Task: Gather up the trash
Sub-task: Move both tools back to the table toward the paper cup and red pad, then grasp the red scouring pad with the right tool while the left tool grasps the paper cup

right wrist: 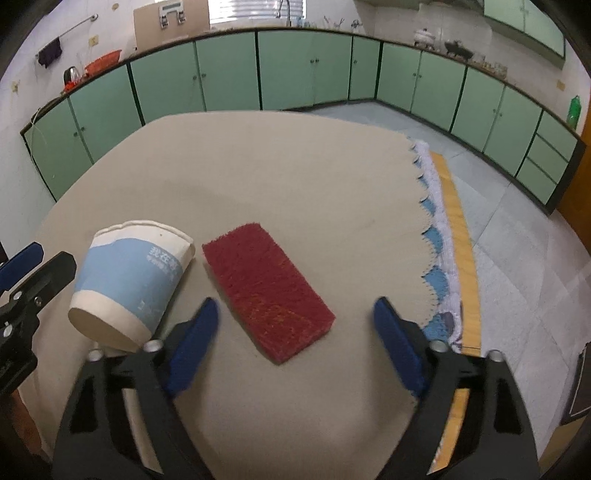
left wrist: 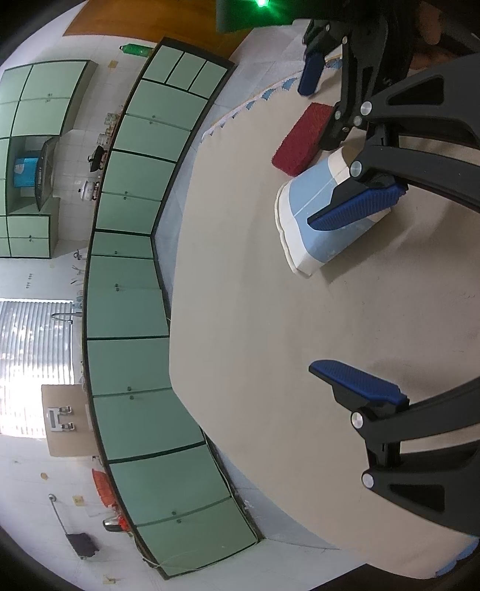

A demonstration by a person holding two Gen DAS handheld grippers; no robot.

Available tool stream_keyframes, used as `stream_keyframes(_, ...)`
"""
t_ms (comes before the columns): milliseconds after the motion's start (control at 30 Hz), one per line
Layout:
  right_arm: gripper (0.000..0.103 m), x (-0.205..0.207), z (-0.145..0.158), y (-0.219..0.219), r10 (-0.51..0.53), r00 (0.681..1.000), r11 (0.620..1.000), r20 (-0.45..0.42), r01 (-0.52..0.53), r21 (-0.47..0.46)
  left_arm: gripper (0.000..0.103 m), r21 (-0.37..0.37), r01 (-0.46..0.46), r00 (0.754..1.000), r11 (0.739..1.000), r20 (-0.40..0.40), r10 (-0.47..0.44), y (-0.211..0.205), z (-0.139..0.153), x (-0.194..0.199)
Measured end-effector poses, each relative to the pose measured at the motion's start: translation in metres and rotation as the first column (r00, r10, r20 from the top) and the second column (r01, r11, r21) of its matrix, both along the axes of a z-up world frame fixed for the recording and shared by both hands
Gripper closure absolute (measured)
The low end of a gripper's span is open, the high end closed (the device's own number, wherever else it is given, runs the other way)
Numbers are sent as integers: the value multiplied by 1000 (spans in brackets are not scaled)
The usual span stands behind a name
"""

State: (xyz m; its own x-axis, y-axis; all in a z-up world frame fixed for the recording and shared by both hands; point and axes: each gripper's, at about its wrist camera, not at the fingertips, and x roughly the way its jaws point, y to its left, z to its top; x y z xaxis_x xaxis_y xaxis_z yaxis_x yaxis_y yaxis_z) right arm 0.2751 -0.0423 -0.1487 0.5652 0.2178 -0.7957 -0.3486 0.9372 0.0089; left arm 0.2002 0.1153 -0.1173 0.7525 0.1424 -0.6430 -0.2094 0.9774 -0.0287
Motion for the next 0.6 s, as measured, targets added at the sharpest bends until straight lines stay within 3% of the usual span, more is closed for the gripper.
stream_keyframes(100,32,2,1,0,-2,1000,1000,3,2,5,32,-2,-1,1000,1000,-3,1,1,-1,1)
stream_keyframes(200,48,0,3,3,17,1000,1000,8,-17,4,32,-4,0,1000,1000,-4,0,1,0,2)
stream_keyframes(367,51,-3,5,0,17,1000,1000,19,-18,14,32,-5,4,1000,1000,-2,-4,0,1,4)
stream_keyframes(600,52,-6,16,-18,-74,996,996,55,71,54,31,-16,28,1000,999,15,-28,-10,5,3)
